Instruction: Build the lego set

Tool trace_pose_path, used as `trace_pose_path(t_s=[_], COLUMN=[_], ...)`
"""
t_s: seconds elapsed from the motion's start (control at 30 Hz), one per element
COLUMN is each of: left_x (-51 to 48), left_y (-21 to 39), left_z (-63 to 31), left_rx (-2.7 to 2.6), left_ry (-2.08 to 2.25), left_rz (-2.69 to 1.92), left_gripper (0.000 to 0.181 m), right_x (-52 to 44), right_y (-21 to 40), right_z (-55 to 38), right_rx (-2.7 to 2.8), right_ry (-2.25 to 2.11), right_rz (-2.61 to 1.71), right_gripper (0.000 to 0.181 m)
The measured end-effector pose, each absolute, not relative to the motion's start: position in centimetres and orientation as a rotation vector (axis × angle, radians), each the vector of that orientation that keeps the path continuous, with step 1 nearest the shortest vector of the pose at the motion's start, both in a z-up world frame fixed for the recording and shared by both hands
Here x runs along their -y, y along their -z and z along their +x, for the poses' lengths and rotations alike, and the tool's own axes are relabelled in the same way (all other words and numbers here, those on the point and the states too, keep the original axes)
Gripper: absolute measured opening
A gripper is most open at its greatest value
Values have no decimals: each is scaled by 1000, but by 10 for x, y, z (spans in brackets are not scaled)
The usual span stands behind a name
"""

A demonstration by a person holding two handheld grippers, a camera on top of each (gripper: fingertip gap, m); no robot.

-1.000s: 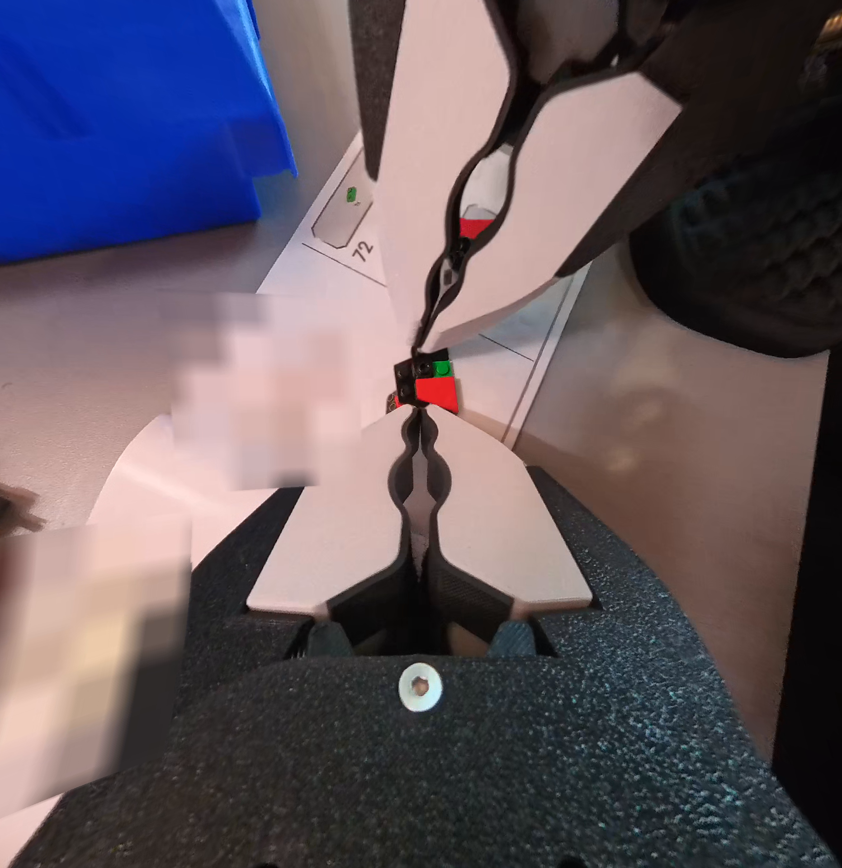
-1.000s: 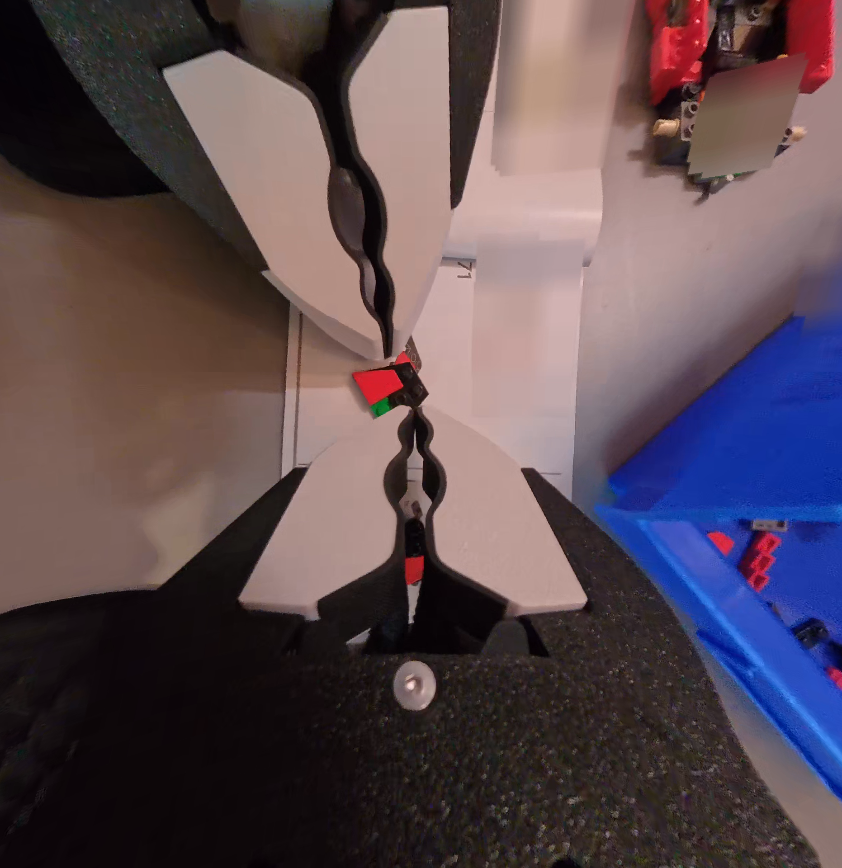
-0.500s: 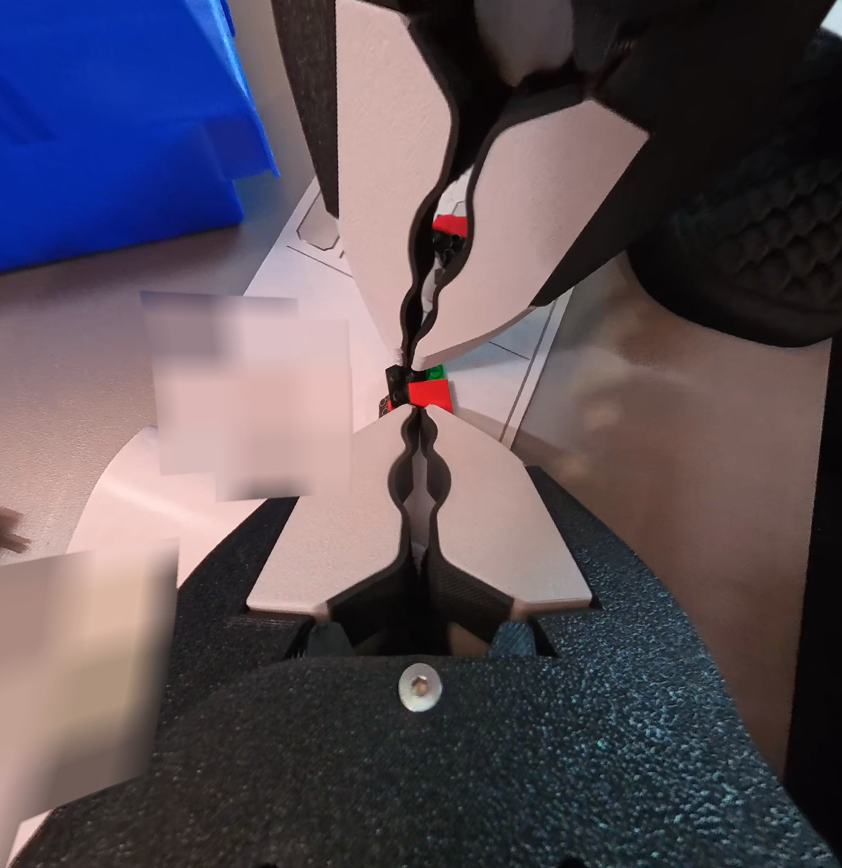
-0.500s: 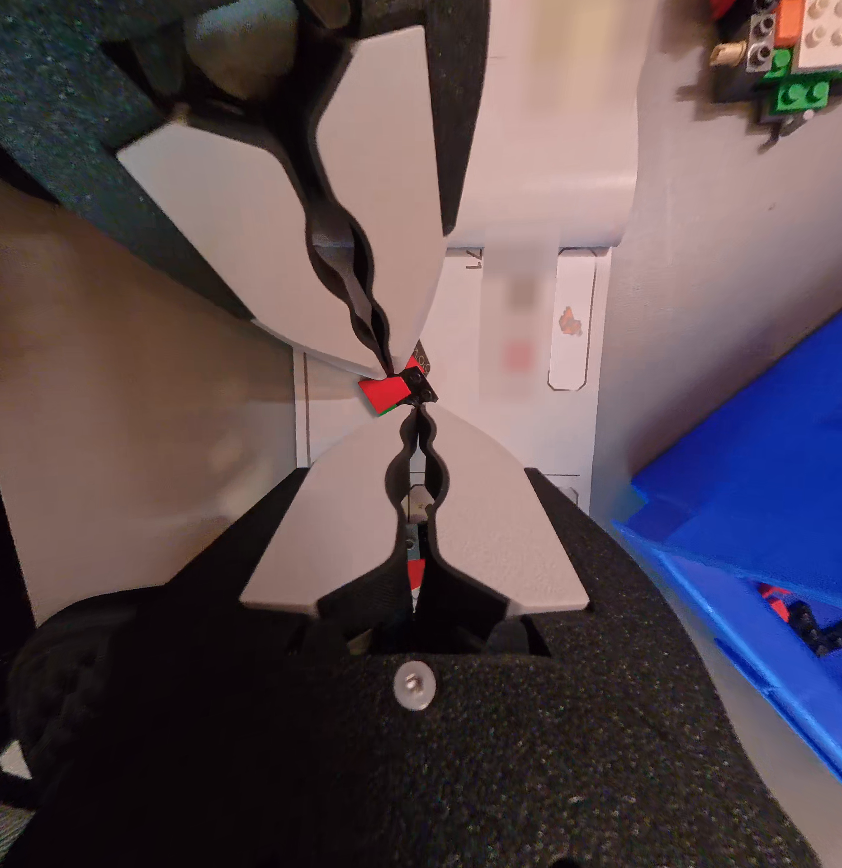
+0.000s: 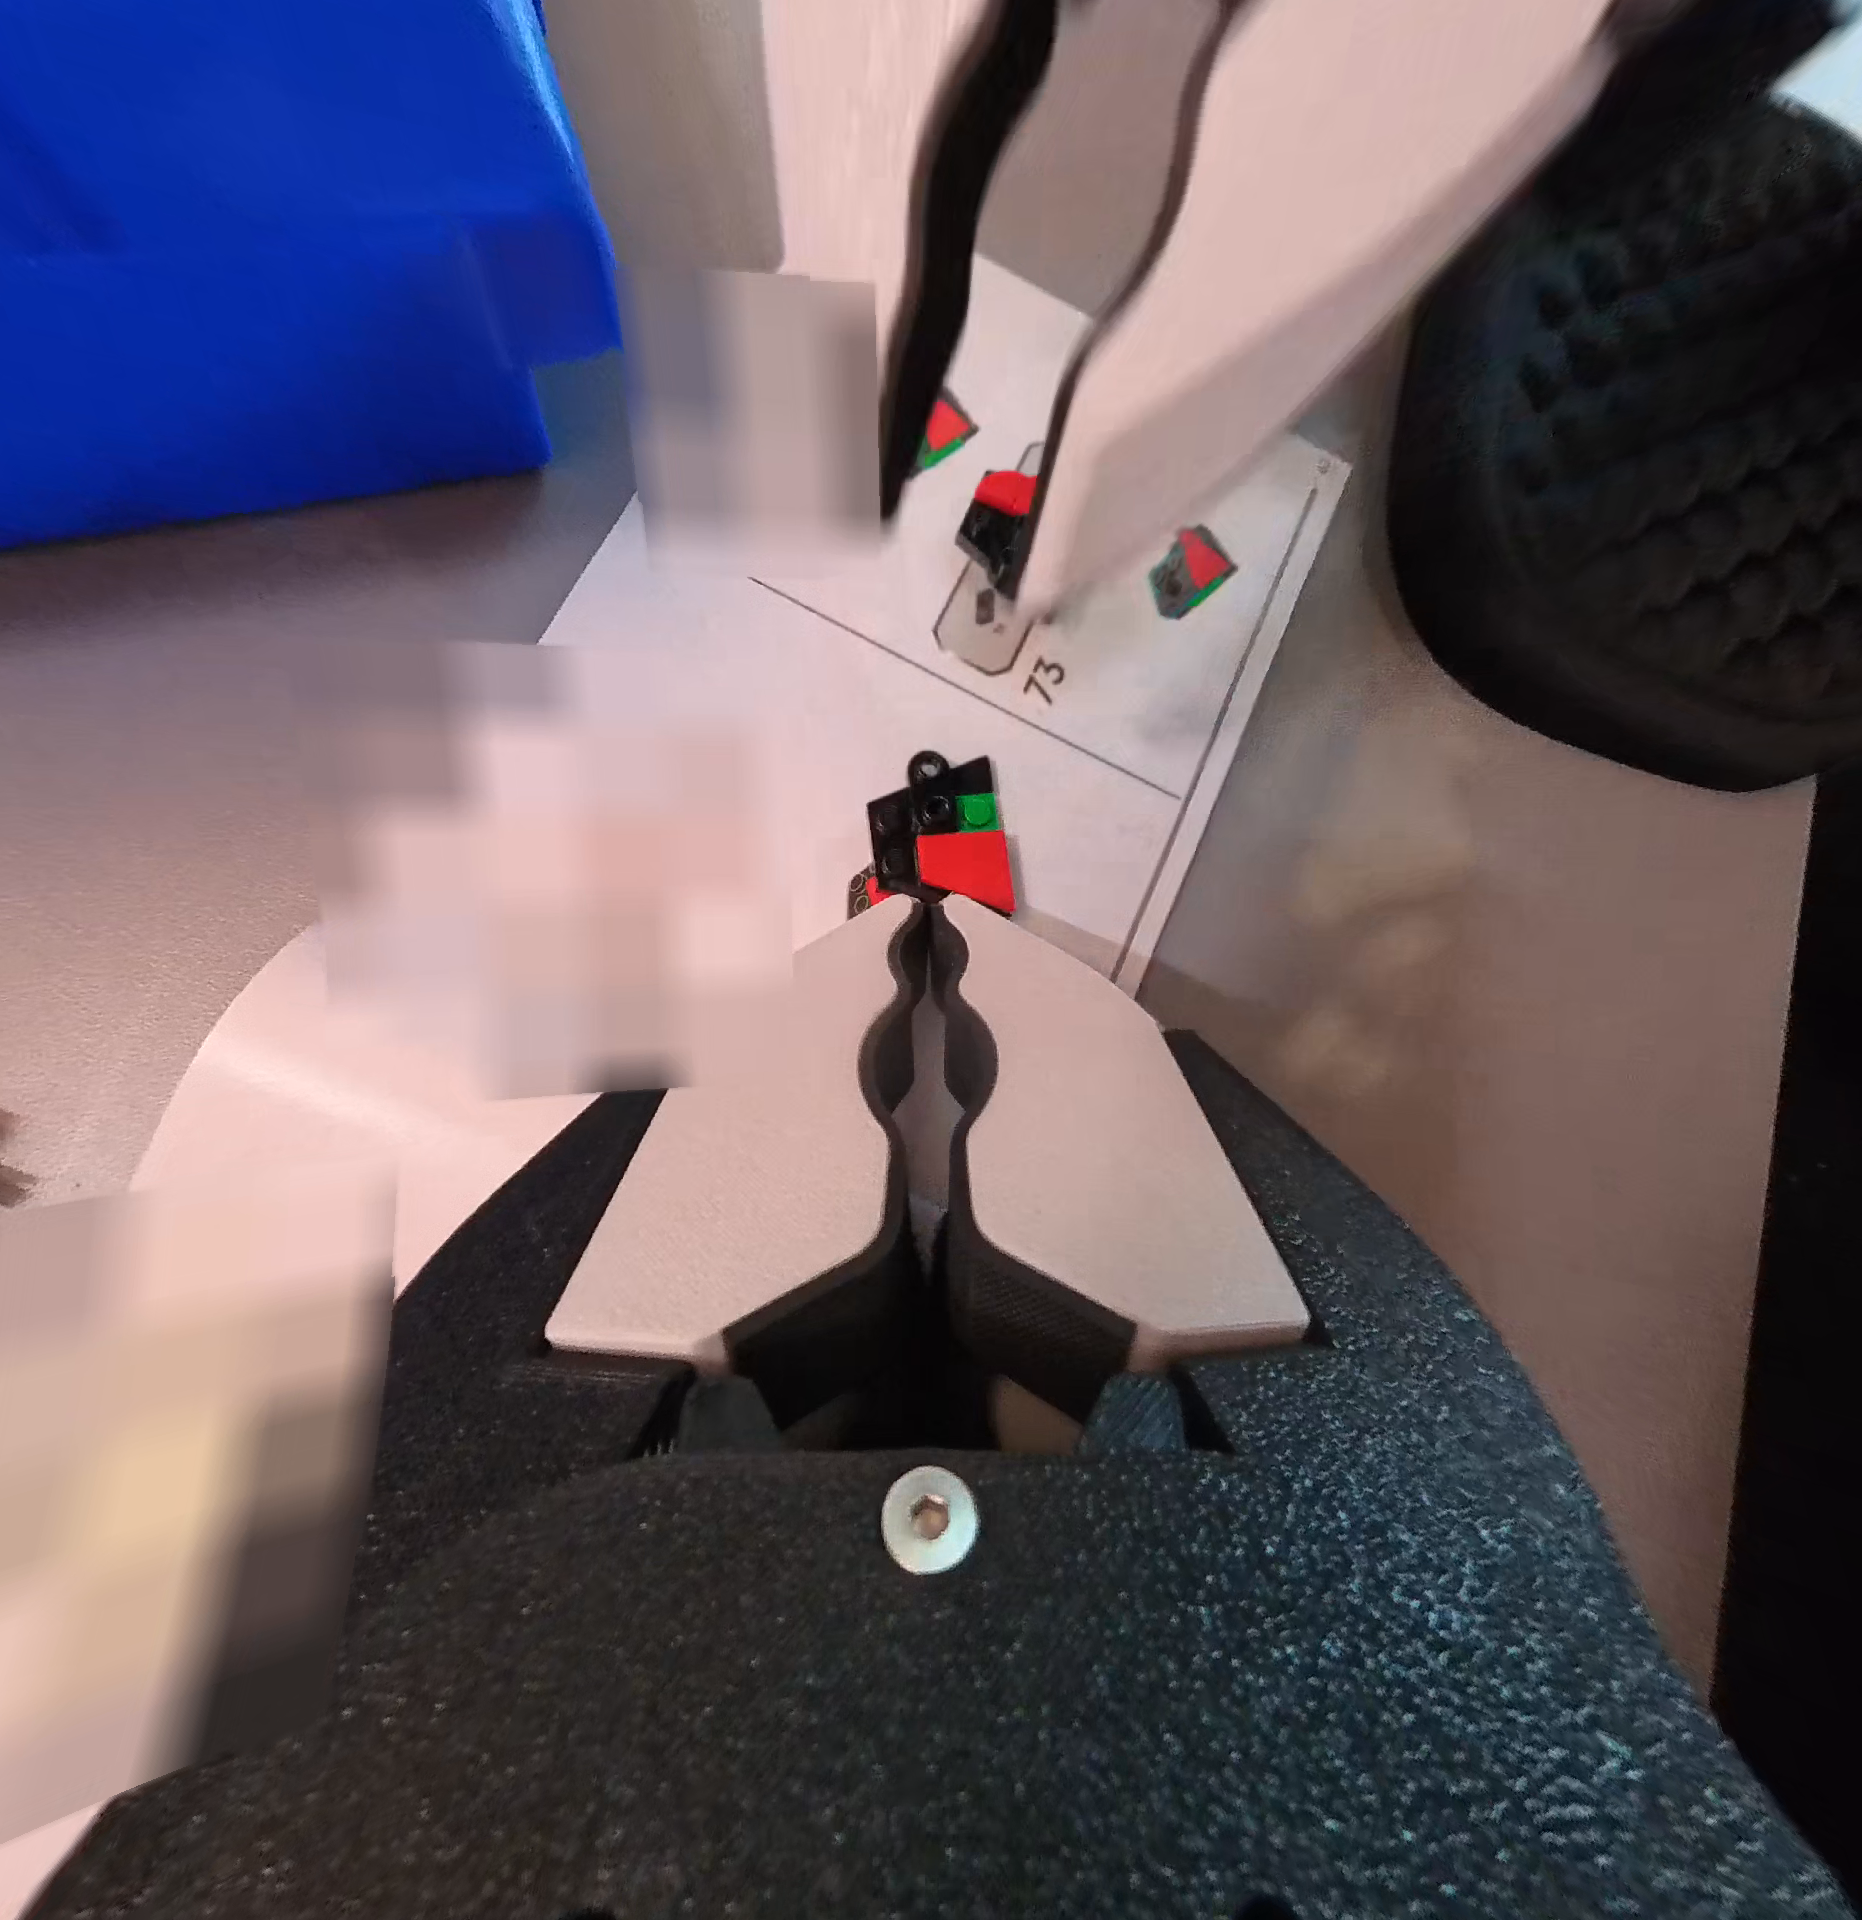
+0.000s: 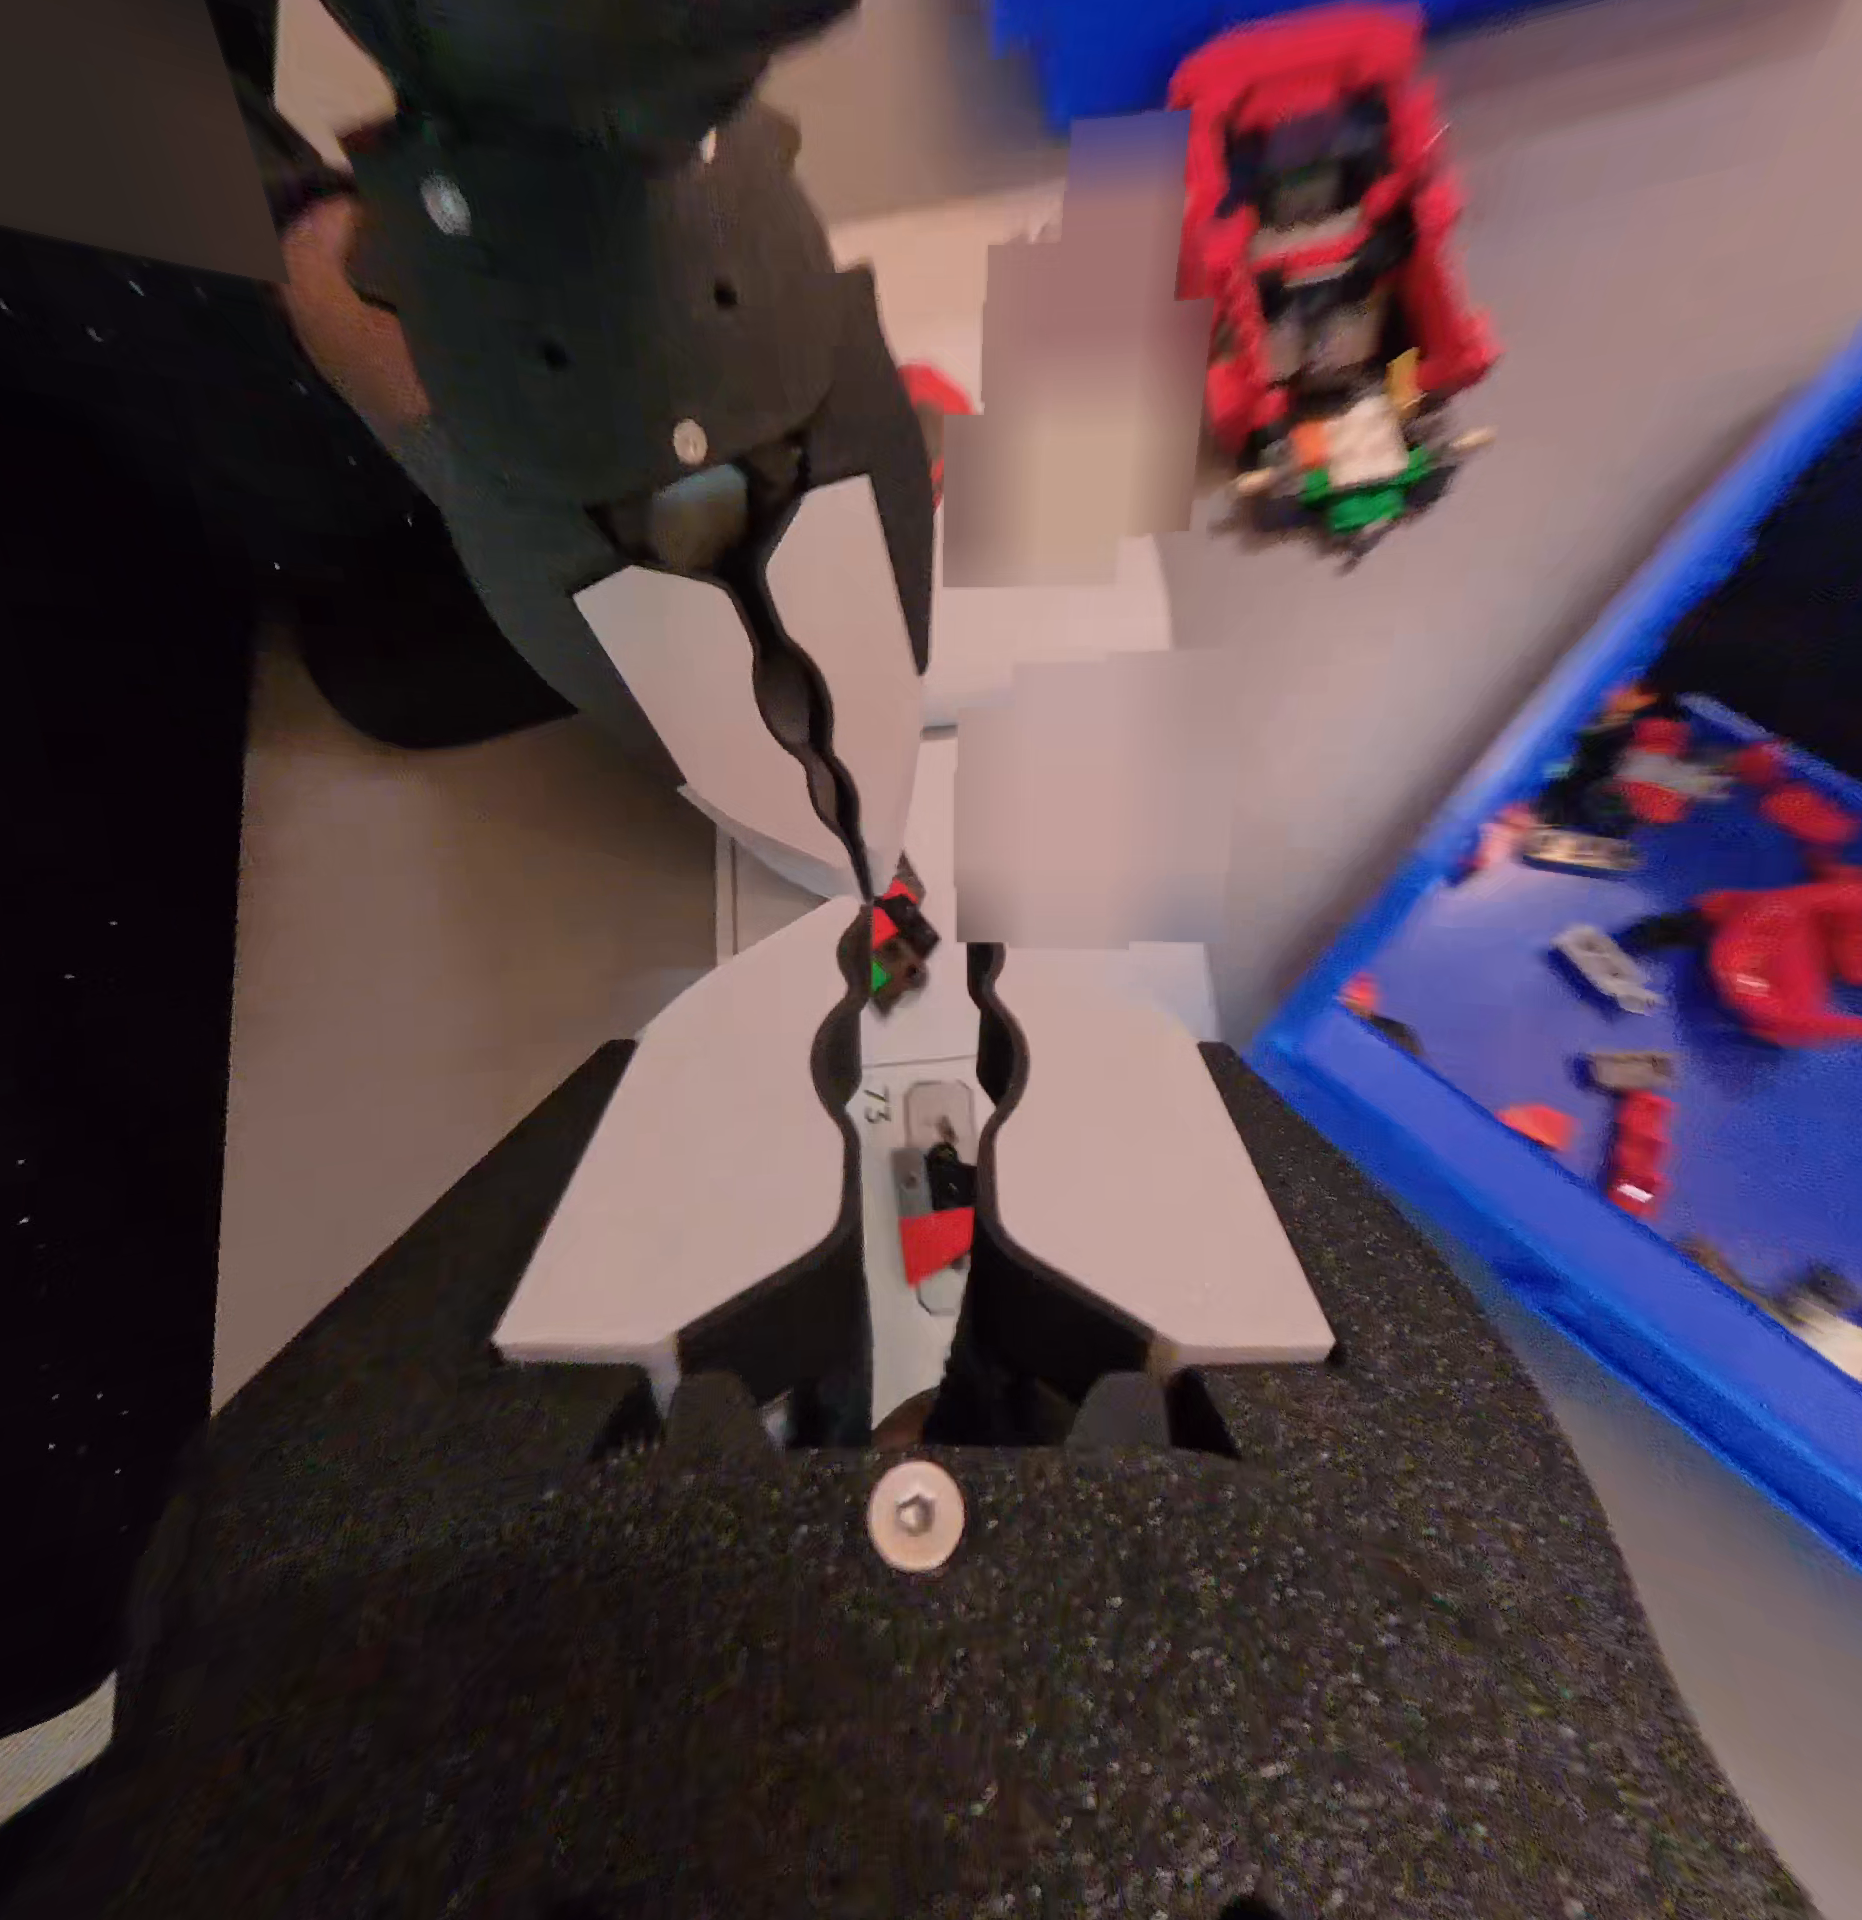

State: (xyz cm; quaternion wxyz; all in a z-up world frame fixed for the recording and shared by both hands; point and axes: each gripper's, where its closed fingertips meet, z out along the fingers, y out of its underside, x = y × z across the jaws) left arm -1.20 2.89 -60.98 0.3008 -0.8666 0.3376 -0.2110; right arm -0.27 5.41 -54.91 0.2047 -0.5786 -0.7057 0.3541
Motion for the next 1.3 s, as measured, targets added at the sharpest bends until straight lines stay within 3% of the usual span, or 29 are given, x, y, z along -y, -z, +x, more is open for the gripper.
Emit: trace_pose_path(t_s=[0.13,0.37,0.63,1.13,1.3], left_x=[-33,-36,-31,-28,-29], left_y=[603,590,596,595,592], left_z=[-15,-18,-13,-11,-13], left_rx=[-815,-719,-787,-799,-756], left_ry=[621,720,733,781,835], left_rz=[-2274,-2207,-2227,-2217,-2213], left_gripper=[0,0,0,0,0], right_x=[-94,-161,-196,-209,-201], right_y=[512,452,438,545,597], right_z=[19,30,9,-9,-7], right_rx=[1810,1614,1812,2379,2514], right_ry=[-907,-738,-530,-606,-531], right_rz=[-1600,-1549,-1575,-1604,-1747], right_gripper=[27,28,29,12,25])
